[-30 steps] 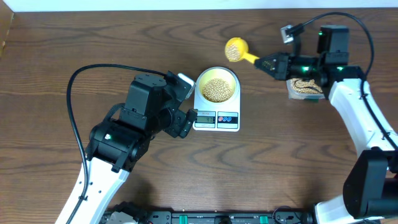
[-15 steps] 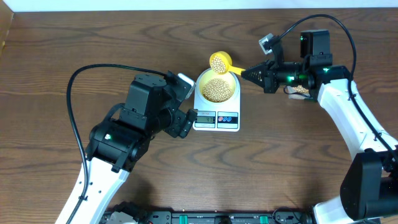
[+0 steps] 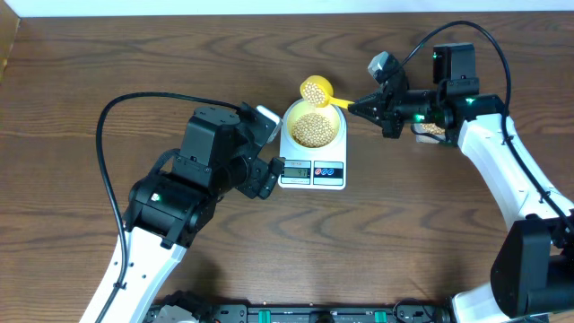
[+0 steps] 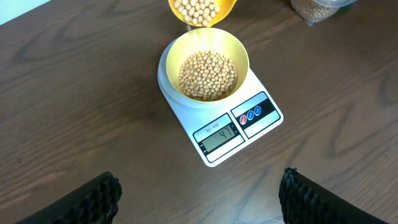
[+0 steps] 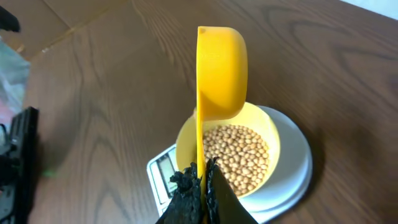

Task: Scoop item into bowl and weigh 50g on scale
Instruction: 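Tilt the yellow scoop over the yellow bowl to pour soybeans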

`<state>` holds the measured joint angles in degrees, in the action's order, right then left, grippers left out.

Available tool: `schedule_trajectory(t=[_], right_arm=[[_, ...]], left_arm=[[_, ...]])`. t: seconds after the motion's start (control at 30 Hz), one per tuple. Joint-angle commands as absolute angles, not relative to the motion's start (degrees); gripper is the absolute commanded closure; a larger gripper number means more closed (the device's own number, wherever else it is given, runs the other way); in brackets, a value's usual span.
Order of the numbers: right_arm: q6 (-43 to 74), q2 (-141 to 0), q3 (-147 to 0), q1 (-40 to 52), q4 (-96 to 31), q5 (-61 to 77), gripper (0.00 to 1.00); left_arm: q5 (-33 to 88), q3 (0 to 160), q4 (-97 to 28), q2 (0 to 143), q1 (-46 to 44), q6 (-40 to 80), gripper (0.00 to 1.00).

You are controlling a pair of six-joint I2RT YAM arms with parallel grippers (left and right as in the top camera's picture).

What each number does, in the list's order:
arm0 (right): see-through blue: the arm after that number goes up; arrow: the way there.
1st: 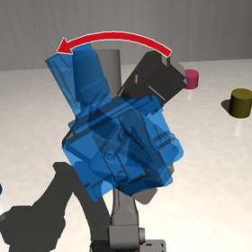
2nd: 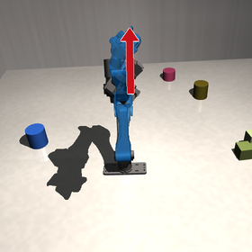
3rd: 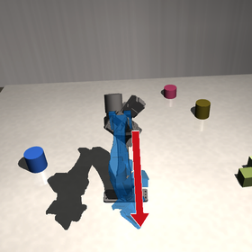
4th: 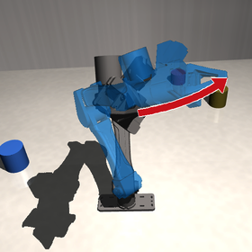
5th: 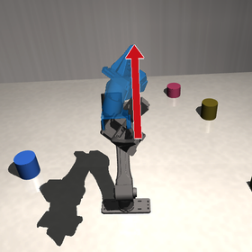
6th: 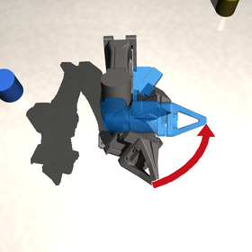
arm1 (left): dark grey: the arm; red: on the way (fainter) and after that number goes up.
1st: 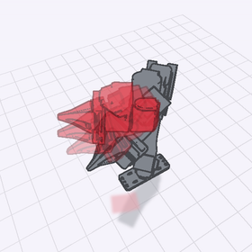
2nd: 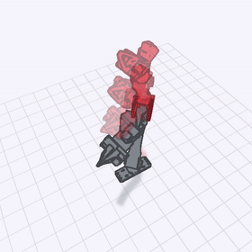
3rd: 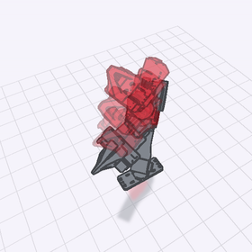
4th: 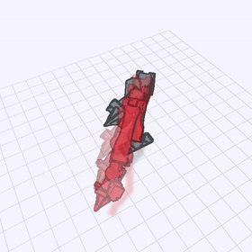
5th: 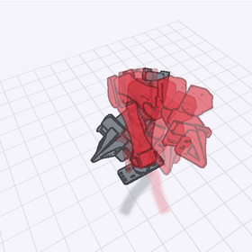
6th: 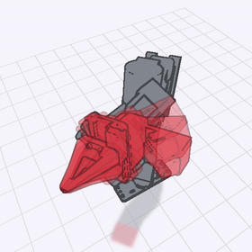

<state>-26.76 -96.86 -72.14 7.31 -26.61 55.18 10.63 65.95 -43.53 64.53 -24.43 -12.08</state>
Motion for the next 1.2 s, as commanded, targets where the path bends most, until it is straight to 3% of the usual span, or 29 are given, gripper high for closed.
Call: schedule_trajectory(t=[0.0,1.17], right_arm=[[-29.2,-97.1,-71.9,7.7,-27.3,53.9,0.99],[-30.9,-97.1,-71.9,7.7,-27.7,53.9,0.99]], left_arm=[[11.1,66.0,-43.7,64.7,-24.2,-12.6,0.17],[11.1,66.0,-43.7,64.7,-24.2,-12.6,0.17]])
